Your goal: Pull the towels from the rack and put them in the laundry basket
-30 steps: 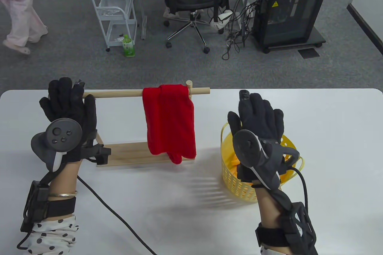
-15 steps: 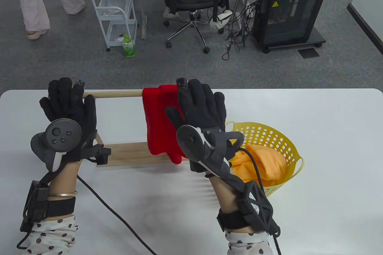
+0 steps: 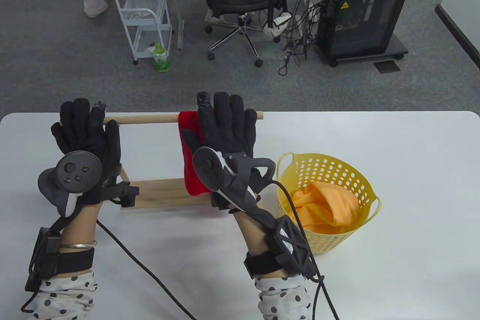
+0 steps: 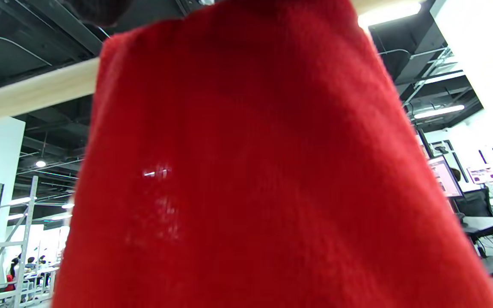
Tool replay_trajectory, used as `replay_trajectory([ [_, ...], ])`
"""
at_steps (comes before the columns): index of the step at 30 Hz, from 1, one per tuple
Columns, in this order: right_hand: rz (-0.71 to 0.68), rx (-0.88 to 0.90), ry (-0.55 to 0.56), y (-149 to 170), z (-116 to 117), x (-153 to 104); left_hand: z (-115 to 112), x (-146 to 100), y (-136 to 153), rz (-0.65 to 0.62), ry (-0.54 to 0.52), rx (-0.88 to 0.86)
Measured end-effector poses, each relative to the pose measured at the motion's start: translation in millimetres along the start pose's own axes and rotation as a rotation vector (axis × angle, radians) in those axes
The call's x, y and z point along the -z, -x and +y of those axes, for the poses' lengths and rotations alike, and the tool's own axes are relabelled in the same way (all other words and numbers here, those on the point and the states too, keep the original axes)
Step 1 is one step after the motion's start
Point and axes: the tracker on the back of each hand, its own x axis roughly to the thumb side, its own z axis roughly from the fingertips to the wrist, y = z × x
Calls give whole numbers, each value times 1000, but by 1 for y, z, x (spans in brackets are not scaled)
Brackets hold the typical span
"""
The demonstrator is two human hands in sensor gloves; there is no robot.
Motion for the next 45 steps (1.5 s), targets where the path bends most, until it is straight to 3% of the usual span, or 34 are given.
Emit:
replay_trajectory([
  [18,-12,-183,100,-3,28,0,-2,5,1,14,13,-35],
  [36,16,-131,191,1,24,7,-3,15,-1,64,53,12],
  [45,1,-14,220,10,15,7,-4,14,-4,75,38,47],
])
